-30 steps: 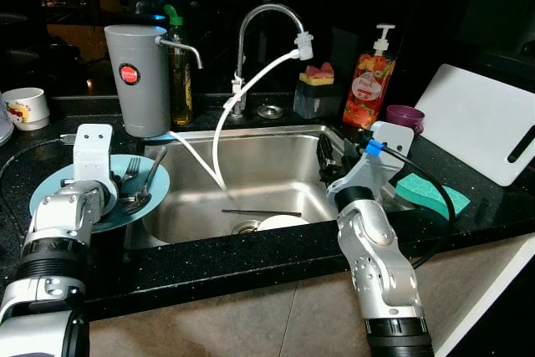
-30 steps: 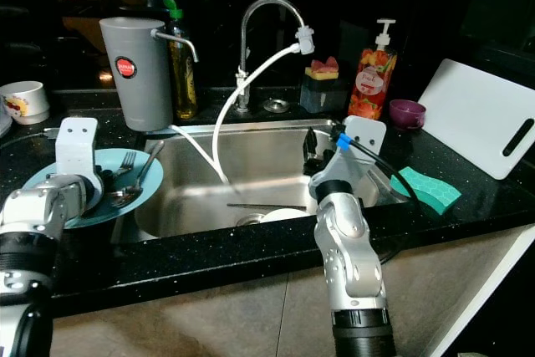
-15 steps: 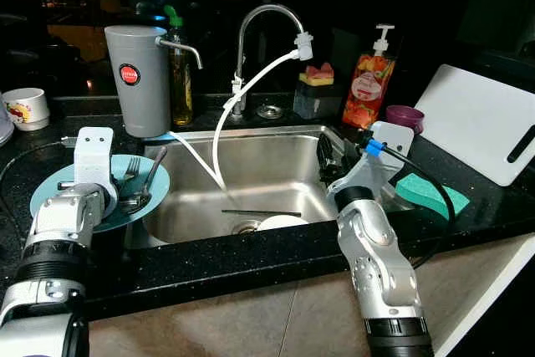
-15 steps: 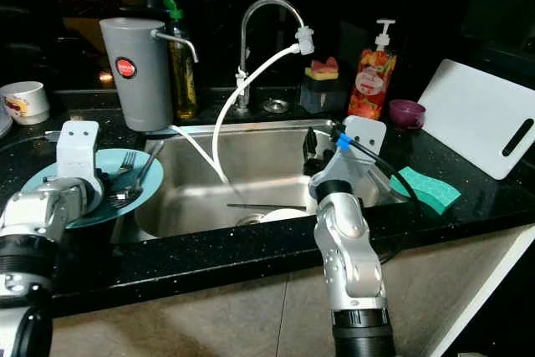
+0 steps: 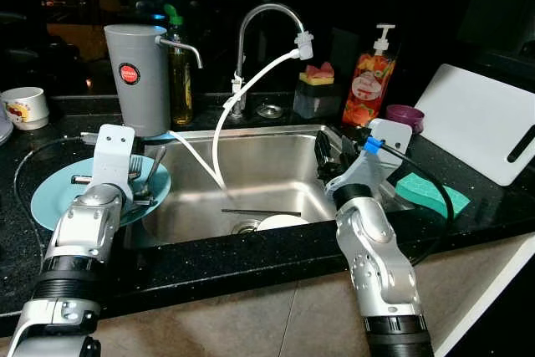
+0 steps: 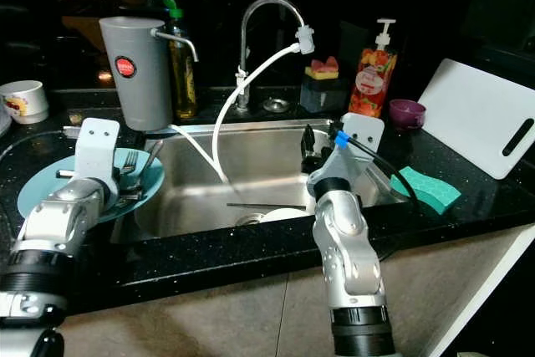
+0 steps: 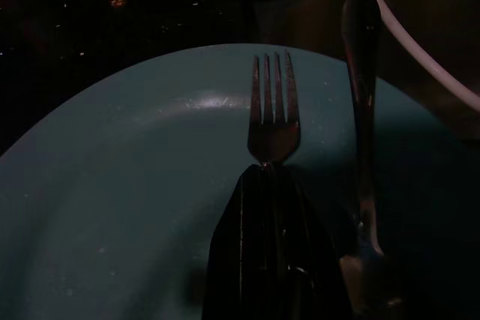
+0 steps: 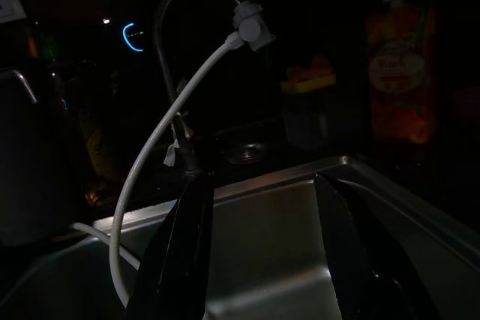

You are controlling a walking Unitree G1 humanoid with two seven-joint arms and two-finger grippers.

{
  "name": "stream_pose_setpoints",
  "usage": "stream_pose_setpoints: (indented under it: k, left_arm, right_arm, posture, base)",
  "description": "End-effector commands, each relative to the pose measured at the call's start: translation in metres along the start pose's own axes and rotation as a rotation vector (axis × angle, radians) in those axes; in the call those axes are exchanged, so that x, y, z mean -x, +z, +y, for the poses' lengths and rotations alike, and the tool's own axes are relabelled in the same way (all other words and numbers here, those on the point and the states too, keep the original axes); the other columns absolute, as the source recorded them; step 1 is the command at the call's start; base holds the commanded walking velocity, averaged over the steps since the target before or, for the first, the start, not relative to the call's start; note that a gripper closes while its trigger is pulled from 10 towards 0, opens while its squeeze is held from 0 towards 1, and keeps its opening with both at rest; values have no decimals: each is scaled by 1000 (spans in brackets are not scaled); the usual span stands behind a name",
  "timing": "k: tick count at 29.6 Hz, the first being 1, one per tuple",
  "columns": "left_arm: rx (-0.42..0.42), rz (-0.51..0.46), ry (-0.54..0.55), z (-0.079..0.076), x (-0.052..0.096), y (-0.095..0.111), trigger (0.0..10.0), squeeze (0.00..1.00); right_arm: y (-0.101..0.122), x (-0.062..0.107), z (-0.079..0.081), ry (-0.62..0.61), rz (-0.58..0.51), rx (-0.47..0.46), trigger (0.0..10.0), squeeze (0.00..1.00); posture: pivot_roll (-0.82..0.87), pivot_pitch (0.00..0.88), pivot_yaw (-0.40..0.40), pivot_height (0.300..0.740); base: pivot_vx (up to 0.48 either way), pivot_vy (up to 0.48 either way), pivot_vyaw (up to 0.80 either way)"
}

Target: Kitchen organization

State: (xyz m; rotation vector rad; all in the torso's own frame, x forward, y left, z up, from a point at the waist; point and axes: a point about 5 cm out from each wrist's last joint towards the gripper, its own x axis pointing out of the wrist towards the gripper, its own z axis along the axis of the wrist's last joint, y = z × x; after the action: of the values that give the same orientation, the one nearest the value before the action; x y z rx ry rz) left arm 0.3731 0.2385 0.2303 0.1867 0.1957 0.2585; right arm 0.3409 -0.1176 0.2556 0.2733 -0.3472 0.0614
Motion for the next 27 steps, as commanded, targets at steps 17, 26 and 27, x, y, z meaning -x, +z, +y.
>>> stream_pose_setpoints:
  k: [17,26,27]
  left_arm:
    - [-117,-248,127,-3,16,33,10000,0]
    - [-95,-462,-5,-31,41,61,10000,0]
    - [-95,-462,-5,-31,41,61,10000,0]
  right_arm:
    - [-2,0,-1,1,16,0,10000,0]
    - [-1,0,-1,1,10,-1,10000,0]
    - [-1,0,-1,1,10,-1,10000,0]
  posture:
    - [141,51,-90,740]
    - [141,51,-90,740]
    - [141,51,-90,740]
  base:
    - [0,0,0]
    - [0,0,0]
    - [0,0,0]
